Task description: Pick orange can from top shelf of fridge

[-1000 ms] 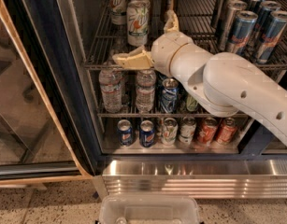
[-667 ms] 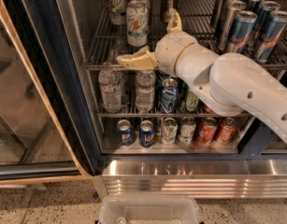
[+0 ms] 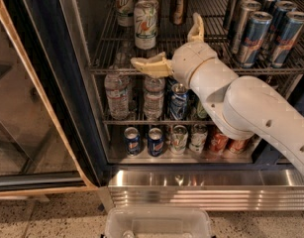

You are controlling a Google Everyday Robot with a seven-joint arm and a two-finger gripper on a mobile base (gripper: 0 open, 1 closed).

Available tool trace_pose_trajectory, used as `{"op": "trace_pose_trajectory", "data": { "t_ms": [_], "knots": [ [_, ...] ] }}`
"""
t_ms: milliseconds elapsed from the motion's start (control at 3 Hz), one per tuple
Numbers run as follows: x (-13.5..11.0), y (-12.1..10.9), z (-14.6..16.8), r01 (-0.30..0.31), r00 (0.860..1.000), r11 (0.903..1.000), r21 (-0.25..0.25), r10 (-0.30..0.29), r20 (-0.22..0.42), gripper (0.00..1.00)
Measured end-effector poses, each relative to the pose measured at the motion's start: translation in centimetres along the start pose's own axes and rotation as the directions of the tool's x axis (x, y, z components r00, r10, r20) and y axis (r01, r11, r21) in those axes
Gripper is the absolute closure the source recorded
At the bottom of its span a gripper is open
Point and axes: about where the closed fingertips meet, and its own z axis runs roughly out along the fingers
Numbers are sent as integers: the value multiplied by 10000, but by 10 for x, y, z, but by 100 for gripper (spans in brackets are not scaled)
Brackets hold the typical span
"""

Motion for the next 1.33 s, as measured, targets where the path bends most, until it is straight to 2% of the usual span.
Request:
{"op": "trace_pose_trajectory", "data": {
  "t_ms": [333, 667, 1333],
  "knots": [
    [0, 0, 0, 0, 10000, 10000, 0, 0, 0, 0],
    [0, -2, 0, -41, 9997, 9998, 204, 46, -238, 0],
    [0, -32, 22, -414, 9972, 9936, 1048, 477, -579, 0]
  ]
}}
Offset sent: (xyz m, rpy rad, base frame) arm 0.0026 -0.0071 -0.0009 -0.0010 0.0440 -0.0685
